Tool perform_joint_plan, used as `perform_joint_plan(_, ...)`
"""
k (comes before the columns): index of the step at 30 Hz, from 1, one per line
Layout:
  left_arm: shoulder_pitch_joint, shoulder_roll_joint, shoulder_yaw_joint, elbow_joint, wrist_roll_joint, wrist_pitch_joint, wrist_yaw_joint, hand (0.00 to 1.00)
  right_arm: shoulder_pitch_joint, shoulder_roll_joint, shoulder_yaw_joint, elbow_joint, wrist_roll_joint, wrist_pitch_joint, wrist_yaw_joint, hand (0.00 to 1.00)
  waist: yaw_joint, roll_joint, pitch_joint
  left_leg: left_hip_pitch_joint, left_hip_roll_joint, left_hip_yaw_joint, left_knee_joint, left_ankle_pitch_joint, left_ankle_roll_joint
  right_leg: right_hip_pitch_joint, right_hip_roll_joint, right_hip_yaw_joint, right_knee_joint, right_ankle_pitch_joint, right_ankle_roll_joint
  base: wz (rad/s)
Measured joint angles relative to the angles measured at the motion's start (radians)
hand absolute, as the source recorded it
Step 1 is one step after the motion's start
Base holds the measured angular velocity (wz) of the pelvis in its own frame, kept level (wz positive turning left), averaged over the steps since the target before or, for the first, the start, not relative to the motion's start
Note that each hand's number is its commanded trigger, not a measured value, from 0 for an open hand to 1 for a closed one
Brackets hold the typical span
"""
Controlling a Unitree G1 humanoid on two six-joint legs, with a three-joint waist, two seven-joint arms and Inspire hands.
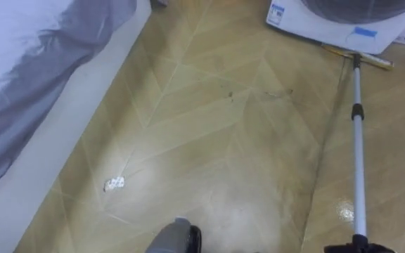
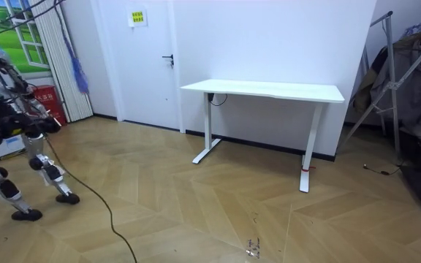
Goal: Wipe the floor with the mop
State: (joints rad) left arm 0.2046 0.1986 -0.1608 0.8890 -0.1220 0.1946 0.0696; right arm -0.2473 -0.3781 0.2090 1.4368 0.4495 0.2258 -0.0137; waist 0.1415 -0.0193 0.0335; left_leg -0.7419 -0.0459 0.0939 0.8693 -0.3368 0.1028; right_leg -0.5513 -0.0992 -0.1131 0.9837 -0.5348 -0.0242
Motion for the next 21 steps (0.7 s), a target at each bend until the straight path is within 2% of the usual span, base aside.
perform_joint_plan(2, -0.004, -0.001, 0.001, 0.013, 0.007, -0.002, -0.012, 0.0, 0.046, -0.005, 0.018, 0.013, -0.001, -0.006, -0.004, 1.0, 0.003, 0.03, -0.0024, 0.037, -0.003, 0.01, 0.005, -0.034, 0.013, 0.002, -0.003, 0.011, 0.059, 0.037, 0.043, -0.14)
perform_joint_plan(3, -0.005, -0.001, 0.002, 0.018, 0.007, -0.002, -0.013, 0.0, 0.056, -0.004, 0.019, 0.013, -0.006, -0.006, -0.009, 1.0, 0.002, 0.041, -0.0058, 0.044, -0.003, 0.009, 0.005, -0.038, 0.014, -0.002, -0.001, 0.014, 0.07, 0.051, 0.048, -0.15)
perform_joint_plan(4, -0.014, -0.005, 0.002, 0.028, 0.007, 0.001, -0.013, 0.0, 0.072, -0.002, 0.02, 0.013, -0.011, -0.006, -0.021, 1.0, -0.004, 0.064, -0.0017, 0.062, -0.001, 0.0, 0.0, -0.046, 0.018, -0.008, 0.006, 0.022, 0.082, 0.074, 0.049, -0.13)
perform_joint_plan(5, -0.022, -0.006, 0.005, 0.033, 0.007, 0.001, -0.011, 0.0, 0.088, 0.008, 0.02, 0.013, -0.015, -0.008, -0.035, 1.0, -0.008, 0.074, -0.0073, 0.076, -0.001, -0.004, -0.019, -0.046, 0.019, -0.008, 0.012, 0.047, 0.055, 0.073, 0.054, -0.08)
perform_joint_plan(6, -0.035, -0.007, 0.015, 0.039, 0.007, 0.005, -0.008, 0.0, 0.105, 0.023, 0.025, 0.014, -0.017, -0.016, -0.044, 1.0, -0.018, 0.076, -0.0079, 0.092, -0.006, -0.004, -0.043, -0.037, 0.017, -0.01, 0.017, 0.059, -0.009, 0.067, 0.057, 0.0)
perform_joint_plan(7, -0.043, -0.007, 0.024, 0.041, 0.008, 0.009, -0.005, 0.0, 0.116, 0.033, 0.025, 0.015, -0.019, -0.019, -0.048, 1.0, -0.028, 0.076, -0.008, 0.101, -0.007, -0.005, -0.054, -0.033, 0.017, -0.01, 0.016, 0.059, -0.045, 0.067, 0.058, 0.21)
perform_joint_plan(8, -0.062, -0.01, 0.036, 0.047, 0.007, 0.015, 0.006, 0.0, 0.141, 0.047, 0.025, 0.02, -0.027, -0.024, -0.051, 1.0, -0.042, 0.069, -0.0058, 0.126, -0.018, -0.012, -0.076, -0.027, 0.013, -0.01, 0.013, 0.059, -0.119, 0.072, 0.049, 0.33)
perform_joint_plan(9, -0.076, -0.016, 0.04, 0.056, 0.007, 0.012, 0.013, 0.0, 0.163, 0.057, 0.025, 0.026, -0.047, -0.028, -0.054, 1.0, -0.055, 0.06, -0.0034, 0.147, -0.021, -0.024, -0.093, -0.023, 0.006, 0.002, 0.014, 0.052, -0.153, 0.087, 0.028, 0.29)
perform_joint_plan(12, -0.086, -0.03, 0.045, 0.079, 0.007, -0.004, 0.015, 0.0, 0.201, 0.072, 0.023, 0.026, -0.101, -0.028, -0.057, 1.0, -0.071, 0.049, -0.0103, 0.221, -0.025, -0.043, -0.163, -0.009, -0.018, 0.081, 0.016, 0.028, -0.224, 0.1, 0.007, 0.06)
perform_joint_plan(13, -0.086, -0.032, 0.045, 0.082, 0.007, -0.007, 0.015, 0.0, 0.221, 0.077, 0.023, 0.027, -0.116, -0.028, -0.053, 1.0, -0.086, 0.04, -0.0171, 0.263, -0.025, -0.053, -0.199, -0.001, -0.025, 0.127, 0.02, 0.018, -0.263, 0.107, 0.002, 0.13)
perform_joint_plan(15, -0.08, -0.032, 0.046, 0.083, 0.004, -0.009, 0.016, 0.0, 0.244, 0.082, 0.021, 0.029, -0.147, -0.024, -0.045, 1.0, -0.092, 0.032, -0.0202, 0.33, -0.017, -0.066, -0.248, 0.007, -0.037, 0.205, 0.033, 0.002, -0.333, 0.122, -0.008, 0.1)
perform_joint_plan(17, -0.068, -0.032, 0.048, 0.098, -0.001, -0.011, 0.03, 0.0, 0.259, 0.088, 0.015, 0.041, -0.186, -0.009, -0.034, 1.0, -0.096, 0.025, -0.0236, 0.425, -0.001, -0.076, -0.315, 0.016, -0.051, 0.315, 0.059, -0.005, -0.439, 0.152, -0.018, 0.0)
perform_joint_plan(18, -0.063, -0.031, 0.051, 0.105, -0.001, -0.013, 0.032, 0.0, 0.261, 0.09, 0.009, 0.044, -0.199, -0.005, -0.029, 1.0, -0.098, 0.019, -0.0238, 0.448, 0.0, -0.077, -0.333, 0.019, -0.055, 0.342, 0.064, -0.007, -0.463, 0.159, -0.02, 0.0)
perform_joint_plan(19, -0.047, -0.03, 0.067, 0.12, 0.008, -0.014, 0.034, 0.0, 0.27, 0.098, -0.004, 0.044, -0.229, -0.001, -0.017, 1.0, -0.108, 0.01, -0.0295, 0.496, 0.001, -0.075, -0.371, 0.029, -0.06, 0.388, 0.067, -0.009, -0.508, 0.168, -0.023, 0.0)
perform_joint_plan(21, -0.022, -0.029, 0.081, 0.128, 0.01, -0.011, 0.036, 0.0, 0.282, 0.102, -0.026, 0.042, -0.259, 0.011, 0.001, 1.0, -0.113, 0.002, -0.0309, 0.554, 0.003, -0.074, -0.415, 0.04, -0.065, 0.45, 0.074, -0.009, -0.571, 0.185, -0.027, -0.05)
